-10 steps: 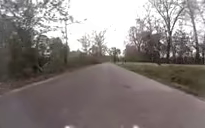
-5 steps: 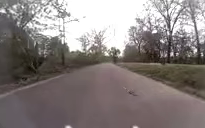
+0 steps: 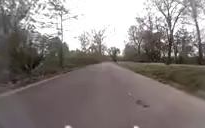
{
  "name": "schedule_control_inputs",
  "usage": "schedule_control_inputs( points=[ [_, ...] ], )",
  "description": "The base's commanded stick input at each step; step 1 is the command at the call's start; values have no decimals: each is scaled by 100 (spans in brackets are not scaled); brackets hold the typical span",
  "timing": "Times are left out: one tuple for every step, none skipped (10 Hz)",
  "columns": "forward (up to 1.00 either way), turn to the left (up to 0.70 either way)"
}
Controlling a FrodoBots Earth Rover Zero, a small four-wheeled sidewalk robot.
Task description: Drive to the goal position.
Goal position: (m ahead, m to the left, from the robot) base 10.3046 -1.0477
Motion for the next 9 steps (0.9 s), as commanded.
schedule_control_inputs(
  points=[
    [100,0],
    [100,0],
    [100,0],
    [100,0],
    [100,0],
    [100,0],
    [100,0],
    [100,0],
    [100,0]
  ],
)
